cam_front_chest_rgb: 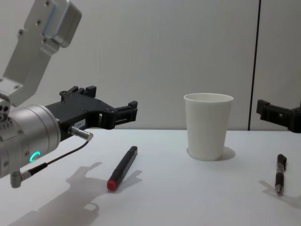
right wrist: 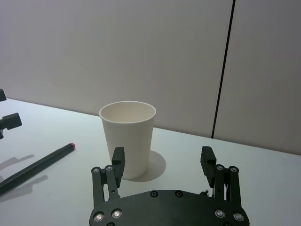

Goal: Place the pen into the pen holder.

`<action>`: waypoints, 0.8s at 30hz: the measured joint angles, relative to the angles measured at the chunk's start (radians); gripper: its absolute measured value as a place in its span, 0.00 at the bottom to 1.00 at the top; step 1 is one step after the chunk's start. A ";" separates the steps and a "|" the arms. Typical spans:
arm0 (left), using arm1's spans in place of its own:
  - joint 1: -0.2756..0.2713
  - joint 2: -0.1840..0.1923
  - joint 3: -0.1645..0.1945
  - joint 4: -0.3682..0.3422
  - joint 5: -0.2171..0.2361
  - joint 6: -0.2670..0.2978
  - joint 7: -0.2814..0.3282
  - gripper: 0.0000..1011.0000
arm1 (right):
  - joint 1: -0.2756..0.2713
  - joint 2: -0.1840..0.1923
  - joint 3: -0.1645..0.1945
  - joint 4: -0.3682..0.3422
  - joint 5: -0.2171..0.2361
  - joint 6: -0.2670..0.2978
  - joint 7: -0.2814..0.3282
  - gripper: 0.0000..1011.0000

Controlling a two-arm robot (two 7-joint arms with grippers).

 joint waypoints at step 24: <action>0.000 0.000 0.000 0.000 0.000 0.000 0.000 0.99 | -0.063 0.015 0.040 -0.048 0.030 0.016 0.030 0.99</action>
